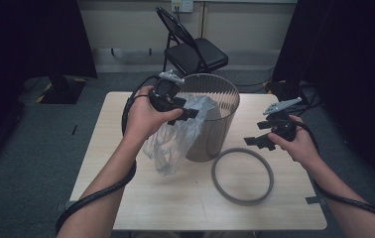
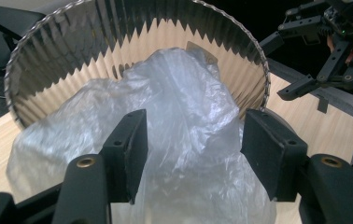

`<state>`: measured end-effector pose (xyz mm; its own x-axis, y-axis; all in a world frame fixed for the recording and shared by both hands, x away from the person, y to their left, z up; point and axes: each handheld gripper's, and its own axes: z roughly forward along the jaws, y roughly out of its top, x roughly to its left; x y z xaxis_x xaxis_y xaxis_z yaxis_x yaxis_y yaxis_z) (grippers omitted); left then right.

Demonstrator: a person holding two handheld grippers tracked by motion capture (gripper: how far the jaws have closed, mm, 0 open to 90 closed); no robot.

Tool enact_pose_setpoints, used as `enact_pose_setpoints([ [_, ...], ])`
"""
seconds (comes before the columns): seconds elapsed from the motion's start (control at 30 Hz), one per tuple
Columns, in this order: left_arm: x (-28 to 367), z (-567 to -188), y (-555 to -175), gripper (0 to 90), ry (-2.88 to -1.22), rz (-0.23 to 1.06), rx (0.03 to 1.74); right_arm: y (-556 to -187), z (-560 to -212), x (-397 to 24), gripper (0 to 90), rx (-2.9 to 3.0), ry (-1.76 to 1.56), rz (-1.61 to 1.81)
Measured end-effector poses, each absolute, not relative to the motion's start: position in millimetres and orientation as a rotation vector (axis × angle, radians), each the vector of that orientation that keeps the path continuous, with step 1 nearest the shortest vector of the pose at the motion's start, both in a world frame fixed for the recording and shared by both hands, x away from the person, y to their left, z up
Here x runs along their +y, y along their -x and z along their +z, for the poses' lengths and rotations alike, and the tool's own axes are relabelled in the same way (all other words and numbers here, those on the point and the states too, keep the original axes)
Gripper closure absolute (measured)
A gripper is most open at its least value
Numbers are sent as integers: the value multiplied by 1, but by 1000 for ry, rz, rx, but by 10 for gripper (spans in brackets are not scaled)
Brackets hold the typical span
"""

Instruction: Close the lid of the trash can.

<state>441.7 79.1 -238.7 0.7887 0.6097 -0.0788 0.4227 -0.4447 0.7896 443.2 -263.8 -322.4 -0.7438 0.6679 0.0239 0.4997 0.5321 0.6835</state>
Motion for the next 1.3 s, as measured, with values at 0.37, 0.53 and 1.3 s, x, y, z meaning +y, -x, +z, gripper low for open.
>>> enact_pose_setpoints([
  [0.37,67,-237,-445,372,-2114,282,737,-447,-307,-257,153,2566,-968,988],
  [0.53,74,-234,-448,303,-2104,335,755,-448,-299,-251,151,2578,-956,1001],
  [1.3,117,-226,-452,244,-2094,399,854,-454,-262,-231,154,2572,-916,1007],
])
